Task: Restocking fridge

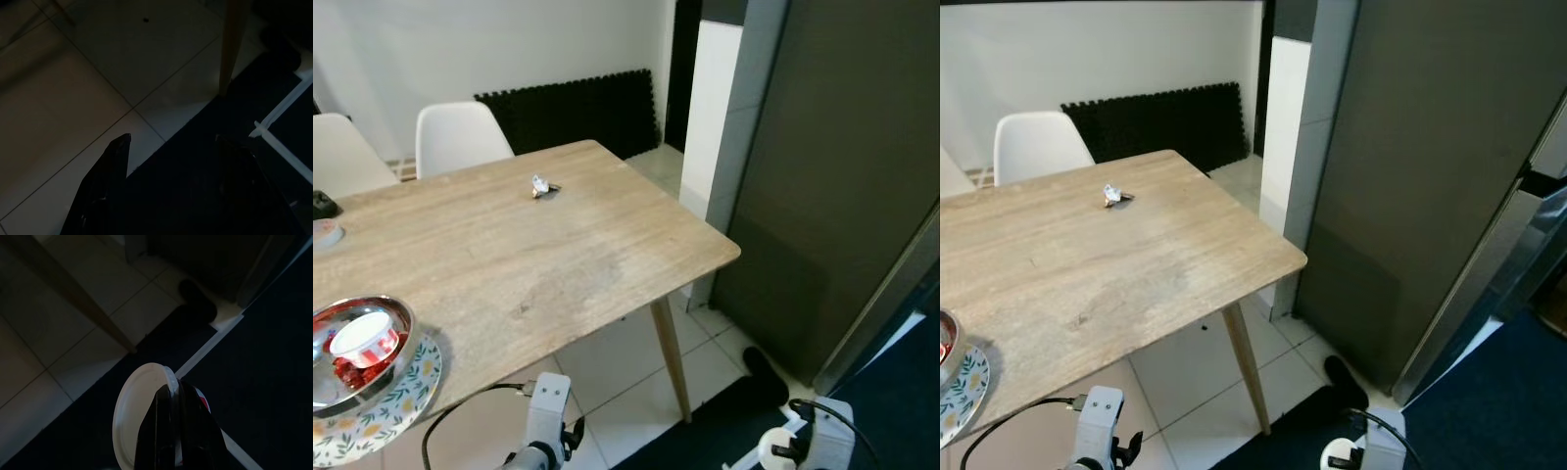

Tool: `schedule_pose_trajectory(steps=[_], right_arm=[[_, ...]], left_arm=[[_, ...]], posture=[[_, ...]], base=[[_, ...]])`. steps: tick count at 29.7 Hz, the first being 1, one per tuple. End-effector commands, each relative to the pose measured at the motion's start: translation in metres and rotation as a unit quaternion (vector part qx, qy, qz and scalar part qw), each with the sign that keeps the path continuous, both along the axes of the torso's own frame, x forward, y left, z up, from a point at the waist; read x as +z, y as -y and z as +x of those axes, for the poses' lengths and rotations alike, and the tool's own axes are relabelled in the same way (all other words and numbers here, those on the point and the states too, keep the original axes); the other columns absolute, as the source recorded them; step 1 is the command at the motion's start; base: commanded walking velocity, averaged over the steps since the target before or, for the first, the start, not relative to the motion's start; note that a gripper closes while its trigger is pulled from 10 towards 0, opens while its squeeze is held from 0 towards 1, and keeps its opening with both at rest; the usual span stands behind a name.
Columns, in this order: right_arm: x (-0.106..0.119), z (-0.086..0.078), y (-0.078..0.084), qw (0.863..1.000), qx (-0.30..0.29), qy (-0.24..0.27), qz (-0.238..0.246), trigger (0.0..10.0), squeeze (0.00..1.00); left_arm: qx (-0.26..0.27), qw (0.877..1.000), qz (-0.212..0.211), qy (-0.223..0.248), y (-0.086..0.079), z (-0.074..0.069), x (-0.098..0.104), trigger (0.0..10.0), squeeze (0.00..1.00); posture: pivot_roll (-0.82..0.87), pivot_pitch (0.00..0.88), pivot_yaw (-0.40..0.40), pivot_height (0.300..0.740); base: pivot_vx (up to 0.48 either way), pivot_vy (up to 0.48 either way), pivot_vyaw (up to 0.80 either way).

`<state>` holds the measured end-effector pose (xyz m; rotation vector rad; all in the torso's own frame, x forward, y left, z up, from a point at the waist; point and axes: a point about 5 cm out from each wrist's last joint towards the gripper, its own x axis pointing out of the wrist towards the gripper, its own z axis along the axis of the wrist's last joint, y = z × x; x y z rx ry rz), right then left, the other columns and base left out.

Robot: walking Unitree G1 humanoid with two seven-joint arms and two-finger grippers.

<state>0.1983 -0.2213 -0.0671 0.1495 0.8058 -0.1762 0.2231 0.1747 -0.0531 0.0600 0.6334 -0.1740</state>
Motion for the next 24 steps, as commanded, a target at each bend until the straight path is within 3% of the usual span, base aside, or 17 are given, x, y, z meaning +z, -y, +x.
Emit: schedule_pose_trajectory(steps=[1,10,15,24], right_arm=[[-0.004,-0.006,-0.004,1.0,0.002,-0.006,0.007,10.0,0.0],[-0.006,-0.006,-0.016,1.0,0.018,-0.002,0.023,10.0,0.0],[-0.004,-0.001,-0.017,1.0,0.019,0.003,0.025,10.0,0.0],[0.0,0.006,-0.015,0.999,0.022,0.014,0.026,10.0,0.0]], left_arm=[[-0.012,1.0,0.009,0.0,-0.002,-0.002,-0.001,10.0,0.0],[0.003,1.0,0.005,-0.007,-0.019,-0.002,0.001,10.0,0.0],[0.017,1.0,-0.019,0.0,-0.018,0.004,0.005,10.0,0.0],[0.022,0.999,-0.03,0.009,-0.011,0.008,0.007,10.0,0.0]], posture=[[-0.03,0.0,0.028,0.74],[-0.01,0.0,0.074,0.74],[-0.01,0.0,0.065,0.74],[-0.02,0.0,0.039,0.74]], base=[[0.0,0.0,-0.8],[0.0,0.0,-0.09],[0.0,0.0,0.0],[0.0,-0.453,0.0]])
